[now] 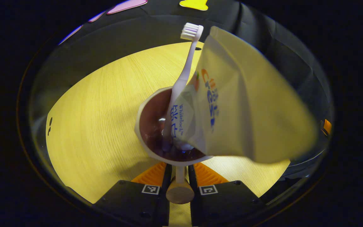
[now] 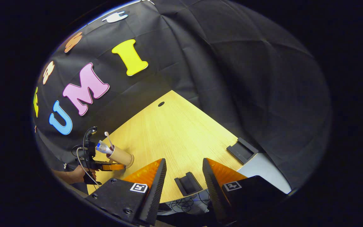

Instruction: Put the toothbrush and toothpaste on the desktop into the cup, then pick up the cup and place it on the coaster on the desktop.

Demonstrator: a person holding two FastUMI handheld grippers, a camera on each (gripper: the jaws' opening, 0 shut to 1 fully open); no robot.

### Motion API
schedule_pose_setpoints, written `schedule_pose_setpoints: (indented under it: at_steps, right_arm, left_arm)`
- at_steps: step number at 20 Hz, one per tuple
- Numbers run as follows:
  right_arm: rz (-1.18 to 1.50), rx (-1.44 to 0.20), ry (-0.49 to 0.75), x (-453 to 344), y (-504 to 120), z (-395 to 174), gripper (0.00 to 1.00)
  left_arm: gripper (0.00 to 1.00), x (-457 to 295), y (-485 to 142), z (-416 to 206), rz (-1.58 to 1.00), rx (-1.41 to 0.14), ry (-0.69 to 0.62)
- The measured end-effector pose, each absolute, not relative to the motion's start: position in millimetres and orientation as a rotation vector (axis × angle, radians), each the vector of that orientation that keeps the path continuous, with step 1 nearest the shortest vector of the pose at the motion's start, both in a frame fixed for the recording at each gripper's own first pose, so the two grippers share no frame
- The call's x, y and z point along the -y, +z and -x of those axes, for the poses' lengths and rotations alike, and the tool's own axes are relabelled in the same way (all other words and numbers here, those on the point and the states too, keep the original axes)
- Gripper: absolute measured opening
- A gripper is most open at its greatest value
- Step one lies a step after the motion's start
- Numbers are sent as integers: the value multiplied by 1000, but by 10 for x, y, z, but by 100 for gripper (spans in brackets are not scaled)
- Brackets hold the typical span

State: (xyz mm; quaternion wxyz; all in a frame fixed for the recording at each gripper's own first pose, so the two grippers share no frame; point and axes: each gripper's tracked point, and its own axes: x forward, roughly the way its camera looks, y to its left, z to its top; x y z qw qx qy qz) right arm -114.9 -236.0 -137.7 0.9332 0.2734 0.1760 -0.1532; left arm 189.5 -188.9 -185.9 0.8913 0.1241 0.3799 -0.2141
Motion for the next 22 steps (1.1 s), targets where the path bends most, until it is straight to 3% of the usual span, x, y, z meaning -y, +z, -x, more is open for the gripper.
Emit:
schedule_pose_setpoints:
  at_steps: [2,5,7,14,22]
  right_arm:
    - [-562,-357,-314,2363,-1380,1145,71]
    - [-570,-352,-313,2366,-1376,1141,71]
    - [-571,-352,-311,2358,-1376,1140,71]
    - [-575,-344,-285,2232,-1312,1060,71]
    - [-530,-344,-167,1753,-1126,750,71]
  left_arm:
    - [38,1877,-1898,-1868,-256,-791,-435]
    - [37,1836,-1864,-1895,-249,-789,-420]
    - [57,1845,-1847,-1875,-242,-788,-429]
    - [73,1822,-1656,-1823,-253,-701,-430]
    - [79,1513,-1254,-1491,-274,-576,-407]
